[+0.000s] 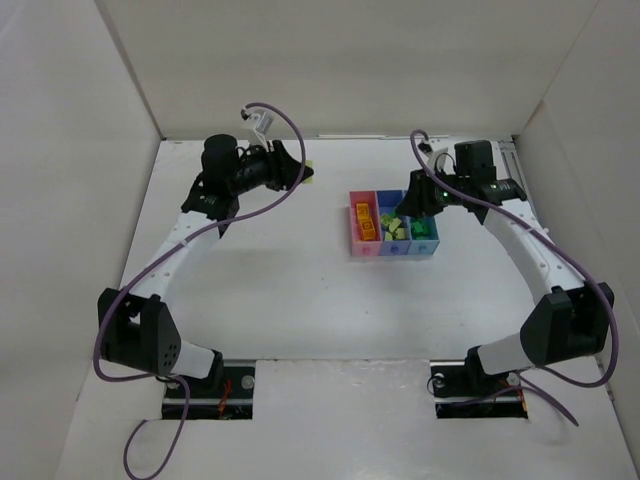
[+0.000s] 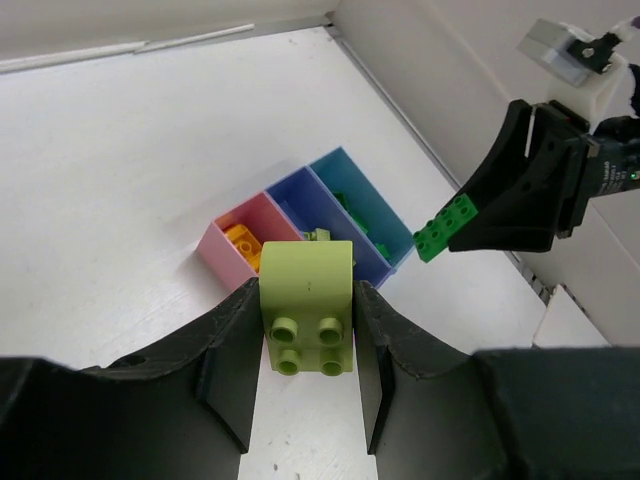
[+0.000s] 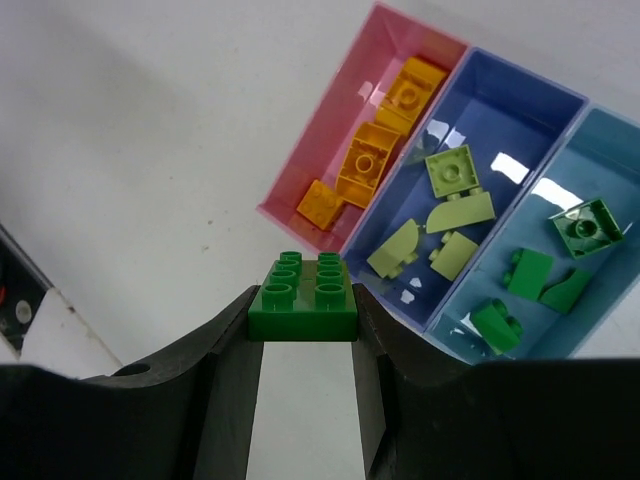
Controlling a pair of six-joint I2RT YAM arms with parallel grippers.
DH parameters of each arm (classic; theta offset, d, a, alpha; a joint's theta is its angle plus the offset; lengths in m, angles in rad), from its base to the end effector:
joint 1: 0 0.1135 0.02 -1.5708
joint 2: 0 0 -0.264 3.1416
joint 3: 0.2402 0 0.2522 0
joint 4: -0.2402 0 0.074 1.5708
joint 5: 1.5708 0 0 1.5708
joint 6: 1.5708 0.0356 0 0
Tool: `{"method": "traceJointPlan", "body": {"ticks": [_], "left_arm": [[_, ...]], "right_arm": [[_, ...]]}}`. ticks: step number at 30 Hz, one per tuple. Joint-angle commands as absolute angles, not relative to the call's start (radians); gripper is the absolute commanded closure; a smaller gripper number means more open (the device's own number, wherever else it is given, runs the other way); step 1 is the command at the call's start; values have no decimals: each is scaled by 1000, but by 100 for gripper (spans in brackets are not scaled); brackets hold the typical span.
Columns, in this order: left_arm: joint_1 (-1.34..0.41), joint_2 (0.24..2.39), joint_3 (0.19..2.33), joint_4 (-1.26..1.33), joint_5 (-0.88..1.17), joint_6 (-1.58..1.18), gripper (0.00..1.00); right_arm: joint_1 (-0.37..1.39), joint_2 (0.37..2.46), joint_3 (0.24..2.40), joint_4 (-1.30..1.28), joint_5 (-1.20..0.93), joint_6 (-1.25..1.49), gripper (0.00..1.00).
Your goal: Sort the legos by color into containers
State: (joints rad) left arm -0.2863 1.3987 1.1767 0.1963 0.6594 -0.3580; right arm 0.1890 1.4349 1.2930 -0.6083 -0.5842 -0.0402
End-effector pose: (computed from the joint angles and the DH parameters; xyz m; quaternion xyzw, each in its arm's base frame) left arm 0.3095 -0.1138 0.3756 0.2015 0.6852 -0.4290 0.5530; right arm 0.3018 0.0777 0.3291 -0.2145 0.8593 0.2917 0.3613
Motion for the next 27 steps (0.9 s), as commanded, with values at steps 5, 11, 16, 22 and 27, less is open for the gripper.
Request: {"method": "traceJointPlan", "body": {"ticks": [5, 11, 16, 22, 27], "left_arm": [[-287, 1364, 1183, 132, 581, -359, 100], [-287, 1364, 1173, 123, 581, -368, 100], [-287, 1382, 1164, 114, 572, -377, 100], [-287, 1402, 1186, 78, 572, -377, 100], [-287, 1411, 1195, 58, 563, -377, 100]], "right_arm": [[173, 1431, 1293, -523, -473, 21, 100], [173, 1471, 1305, -532, -178, 135, 100], [196, 1540, 1342, -551, 29, 218, 100], [229, 1626, 1397, -635, 216, 279, 100], [238, 1675, 1417, -658, 253, 302, 88]]}}
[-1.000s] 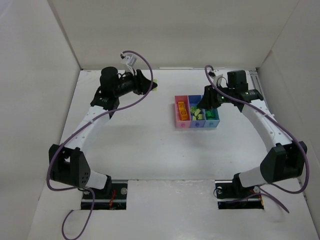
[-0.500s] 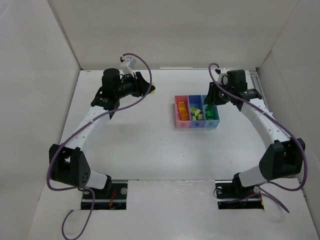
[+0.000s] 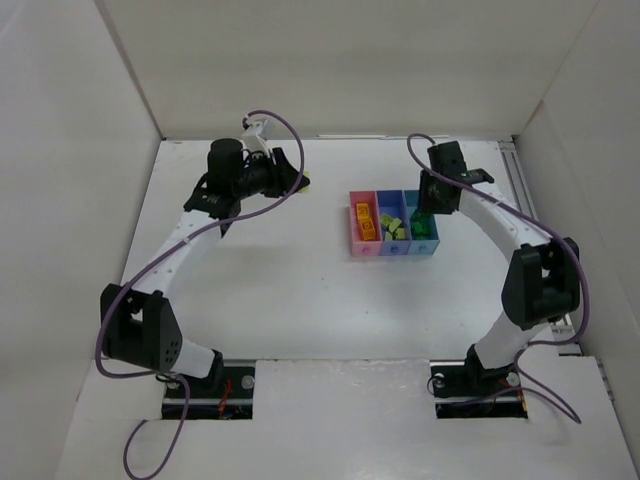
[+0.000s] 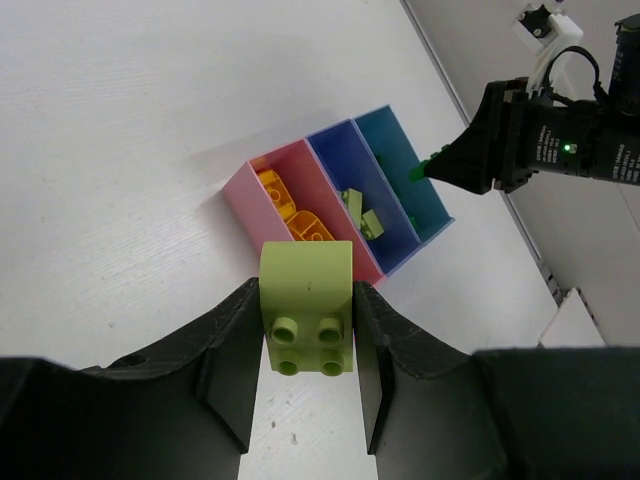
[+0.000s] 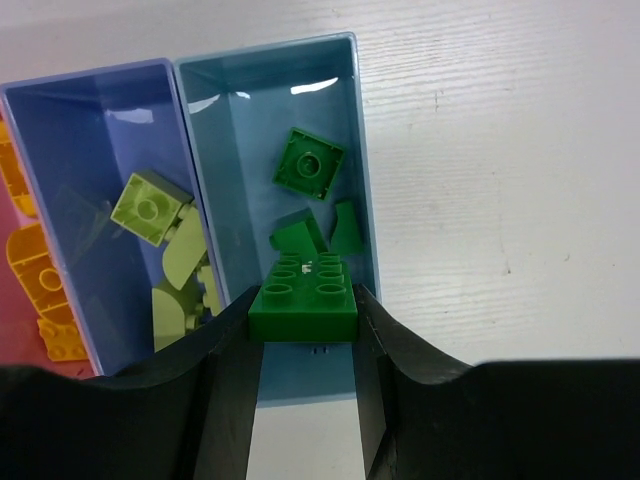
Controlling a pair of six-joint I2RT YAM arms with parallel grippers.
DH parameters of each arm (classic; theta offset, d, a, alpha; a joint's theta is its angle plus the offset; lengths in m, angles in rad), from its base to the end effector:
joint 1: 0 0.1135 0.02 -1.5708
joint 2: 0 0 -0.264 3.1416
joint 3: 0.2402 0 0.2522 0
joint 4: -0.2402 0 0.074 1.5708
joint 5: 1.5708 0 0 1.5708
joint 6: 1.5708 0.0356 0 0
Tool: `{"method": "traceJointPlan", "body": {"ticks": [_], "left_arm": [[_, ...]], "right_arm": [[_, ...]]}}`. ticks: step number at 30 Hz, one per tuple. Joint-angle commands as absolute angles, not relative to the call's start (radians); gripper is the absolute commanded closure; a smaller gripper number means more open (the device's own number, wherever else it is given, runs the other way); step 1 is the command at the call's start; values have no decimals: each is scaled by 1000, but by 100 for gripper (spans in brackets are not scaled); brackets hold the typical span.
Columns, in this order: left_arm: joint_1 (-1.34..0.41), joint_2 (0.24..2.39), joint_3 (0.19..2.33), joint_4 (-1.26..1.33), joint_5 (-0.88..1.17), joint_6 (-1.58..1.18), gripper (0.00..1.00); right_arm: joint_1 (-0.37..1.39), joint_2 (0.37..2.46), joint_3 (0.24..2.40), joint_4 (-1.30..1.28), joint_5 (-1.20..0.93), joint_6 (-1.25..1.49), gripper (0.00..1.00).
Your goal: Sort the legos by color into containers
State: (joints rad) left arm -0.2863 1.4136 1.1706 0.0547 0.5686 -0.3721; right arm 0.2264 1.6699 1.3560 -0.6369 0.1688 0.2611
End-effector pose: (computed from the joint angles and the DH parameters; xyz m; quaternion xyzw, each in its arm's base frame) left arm 0.3141 -0.1124 0.3541 0.1469 0.7465 -0.4023 0.5092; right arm 0.3532 0.0752 0.2688 0.0422 0.9484 -0.0046 0.3144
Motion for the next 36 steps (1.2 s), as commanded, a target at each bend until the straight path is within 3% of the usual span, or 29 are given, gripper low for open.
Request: {"method": "traceJointPlan", "body": {"ticks": [1, 4, 5, 7, 8, 10, 12, 18, 19, 25, 31, 36], "left_arm": [[-287, 1420, 1206, 49, 563, -377, 100], [-287, 1430, 1218, 37, 563, -368, 100], [-287, 1439, 1218, 28, 563, -368, 100], [-287, 1439, 1227, 28, 563, -368, 100], [-287, 1439, 1227, 28, 563, -368, 100], [-287, 1439, 1227, 18, 554, -368, 100], [-287, 1439, 1227, 18, 554, -368, 100], [-296, 1448, 1227, 9, 554, -368, 100], [-296, 1448, 1227, 9, 545, -368, 100], [-339, 1469, 1261, -11, 523, -348, 100], [-402, 1512, 1301, -37, 459, -330, 100], [-514, 1615, 1462, -132, 335, -285, 100]], "right_arm": [[247, 1675, 1417, -667, 253, 302, 84], [258, 1675, 1417, -667, 262, 302, 75], [258, 1675, 1417, -667, 262, 302, 63], [258, 1675, 1427, -676, 262, 302, 56], [267, 1675, 1427, -676, 262, 302, 48], [267, 1675, 1427, -676, 262, 302, 44], [267, 1675, 1436, -676, 262, 302, 30], [311, 1634, 1445, -676, 282, 284, 18], [311, 1622, 1445, -676, 282, 284, 9], [311, 1571, 1418, -655, 282, 273, 0], [272, 1490, 1368, -655, 291, 284, 0], [226, 1398, 1283, -655, 328, 314, 0]]}}
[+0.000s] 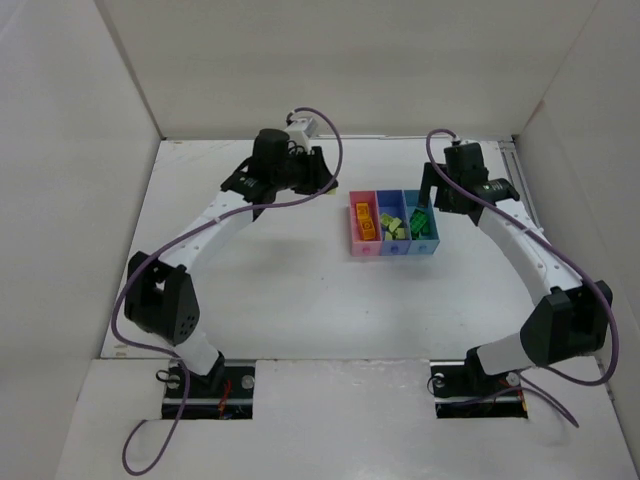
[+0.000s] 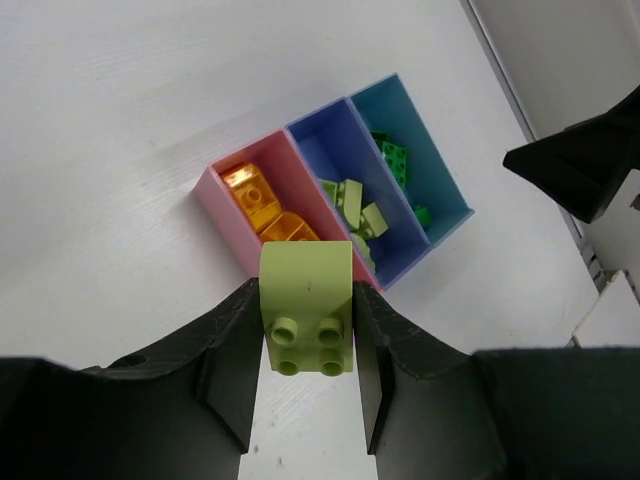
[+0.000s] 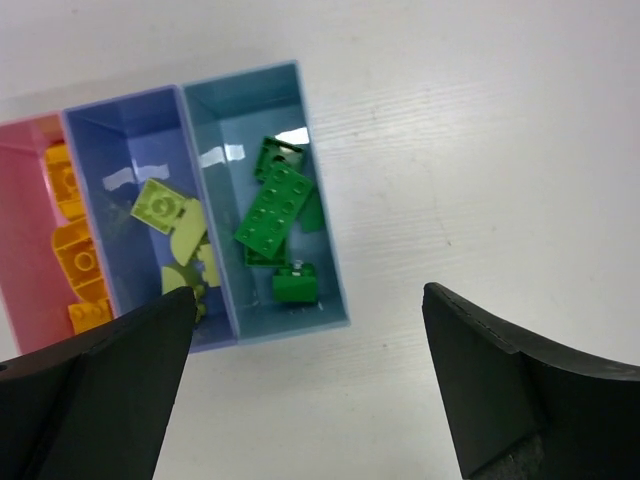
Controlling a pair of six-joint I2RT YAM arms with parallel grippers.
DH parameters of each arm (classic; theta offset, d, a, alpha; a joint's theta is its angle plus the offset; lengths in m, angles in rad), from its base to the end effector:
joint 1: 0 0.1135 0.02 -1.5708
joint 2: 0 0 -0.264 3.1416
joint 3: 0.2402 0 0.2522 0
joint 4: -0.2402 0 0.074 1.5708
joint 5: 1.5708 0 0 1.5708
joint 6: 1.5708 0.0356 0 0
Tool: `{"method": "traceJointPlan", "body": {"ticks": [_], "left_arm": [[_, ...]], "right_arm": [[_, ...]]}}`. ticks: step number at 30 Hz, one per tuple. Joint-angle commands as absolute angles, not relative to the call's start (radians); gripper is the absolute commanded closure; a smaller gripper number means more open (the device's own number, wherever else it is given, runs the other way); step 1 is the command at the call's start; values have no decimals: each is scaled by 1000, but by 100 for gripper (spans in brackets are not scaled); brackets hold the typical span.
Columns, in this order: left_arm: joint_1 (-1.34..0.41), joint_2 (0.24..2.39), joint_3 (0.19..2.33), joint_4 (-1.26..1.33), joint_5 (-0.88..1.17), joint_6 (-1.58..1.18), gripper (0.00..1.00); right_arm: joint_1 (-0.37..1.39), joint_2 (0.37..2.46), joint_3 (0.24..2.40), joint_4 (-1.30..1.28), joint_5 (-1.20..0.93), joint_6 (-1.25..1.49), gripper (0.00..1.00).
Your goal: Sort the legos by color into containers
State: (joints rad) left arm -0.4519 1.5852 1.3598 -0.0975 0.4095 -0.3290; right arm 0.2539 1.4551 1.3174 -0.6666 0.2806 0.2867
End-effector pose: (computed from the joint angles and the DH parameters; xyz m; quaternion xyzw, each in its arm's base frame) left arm 0.3331 -0.1774 0.3474 0.1674 0.7858 -0.3703 0.4662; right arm 0.3078 0.0697 0.3236 0.0674 0.9174 -0.0261 0.3915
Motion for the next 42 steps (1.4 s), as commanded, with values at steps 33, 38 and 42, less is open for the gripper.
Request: {"method": "traceJointPlan", "body": {"ticks": [33, 38, 42], "left_arm": [[-765, 2122, 2075, -341, 178, -273, 8], [-756, 1944, 1940, -322, 109, -253, 0], [-686, 1666, 1619, -220, -6, -303, 0]], "right_arm": [[34, 1198, 1111, -627, 278, 284, 0], [14, 1131, 1111, -618, 296, 313, 0], [5, 1074, 1101, -594, 276, 313, 0]]}}
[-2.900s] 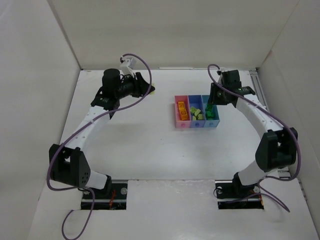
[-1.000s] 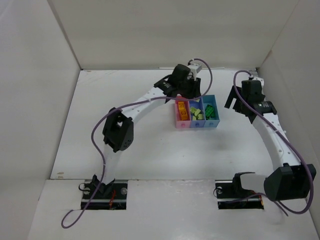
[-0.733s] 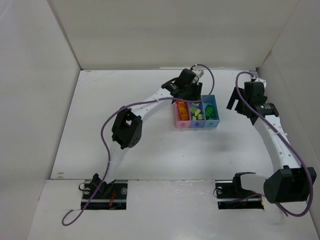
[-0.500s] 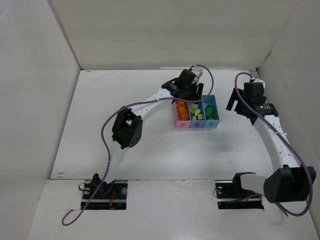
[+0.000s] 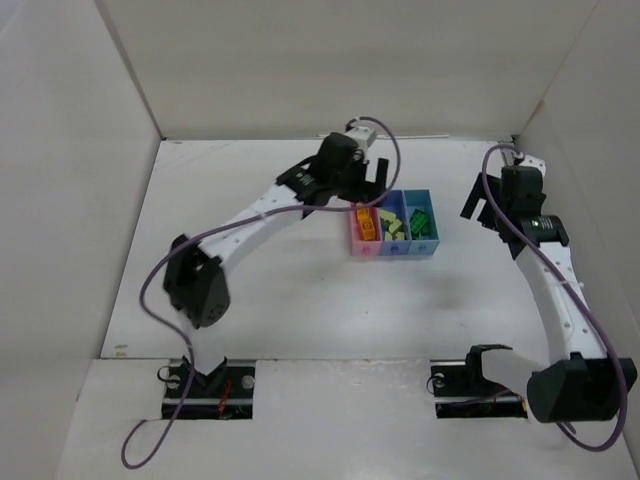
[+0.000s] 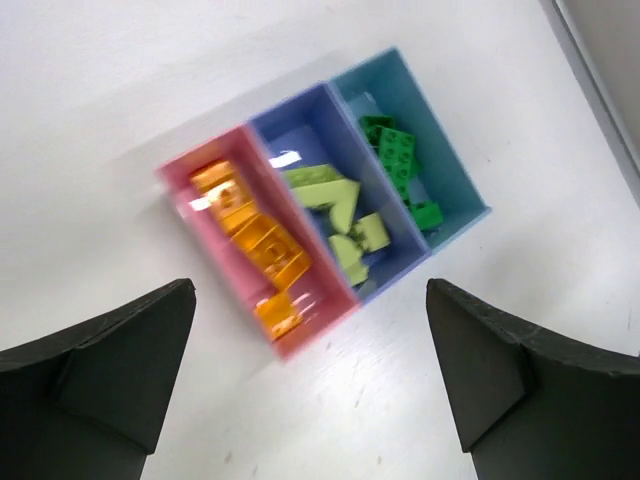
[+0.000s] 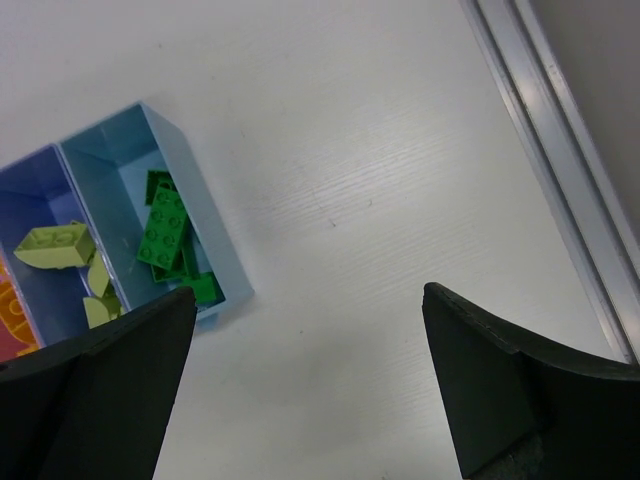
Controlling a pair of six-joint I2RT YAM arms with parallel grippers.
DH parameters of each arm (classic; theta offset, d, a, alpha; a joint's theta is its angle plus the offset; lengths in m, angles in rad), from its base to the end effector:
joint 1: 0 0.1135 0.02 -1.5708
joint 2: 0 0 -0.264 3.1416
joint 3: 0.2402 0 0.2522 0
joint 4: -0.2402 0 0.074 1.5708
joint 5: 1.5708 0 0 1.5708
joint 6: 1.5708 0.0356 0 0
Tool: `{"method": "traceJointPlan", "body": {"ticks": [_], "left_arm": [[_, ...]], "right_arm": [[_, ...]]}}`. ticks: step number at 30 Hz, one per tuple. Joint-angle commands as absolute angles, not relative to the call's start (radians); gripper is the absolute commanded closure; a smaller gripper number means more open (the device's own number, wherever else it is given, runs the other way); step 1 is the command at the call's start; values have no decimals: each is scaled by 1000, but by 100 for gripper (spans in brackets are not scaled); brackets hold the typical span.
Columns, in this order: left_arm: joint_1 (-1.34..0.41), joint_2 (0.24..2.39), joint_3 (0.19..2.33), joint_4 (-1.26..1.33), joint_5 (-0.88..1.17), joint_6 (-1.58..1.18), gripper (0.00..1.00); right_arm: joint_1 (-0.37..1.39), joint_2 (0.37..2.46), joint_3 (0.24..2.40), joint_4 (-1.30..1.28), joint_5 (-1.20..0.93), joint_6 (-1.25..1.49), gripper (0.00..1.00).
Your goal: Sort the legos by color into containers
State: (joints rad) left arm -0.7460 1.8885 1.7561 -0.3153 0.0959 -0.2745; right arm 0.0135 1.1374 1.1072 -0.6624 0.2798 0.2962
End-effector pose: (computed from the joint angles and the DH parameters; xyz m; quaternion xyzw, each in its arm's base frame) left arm 0.3295 -0.3092 0.3440 0.2223 0.8161 -0.2952 0.4443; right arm 0.2392 -0.0066 0.3366 0.1850 0.8790 -0.0598 0.4354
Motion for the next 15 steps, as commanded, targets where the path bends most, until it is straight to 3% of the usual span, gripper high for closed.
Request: {"method": "traceJointPlan", "body": {"ticks": [1, 7, 15], "left_arm": [[-663, 1555, 1558, -207, -73, -331, 0], [-424, 1283, 1198, -277, -227, -531, 0], [-400, 1181, 1120, -348, -307, -584, 0]], "right_arm": [[5, 1063, 1101, -594, 276, 313, 0], [5, 959, 1032, -548, 235, 322, 0], [5, 865, 977, -515, 189, 301, 0]]}}
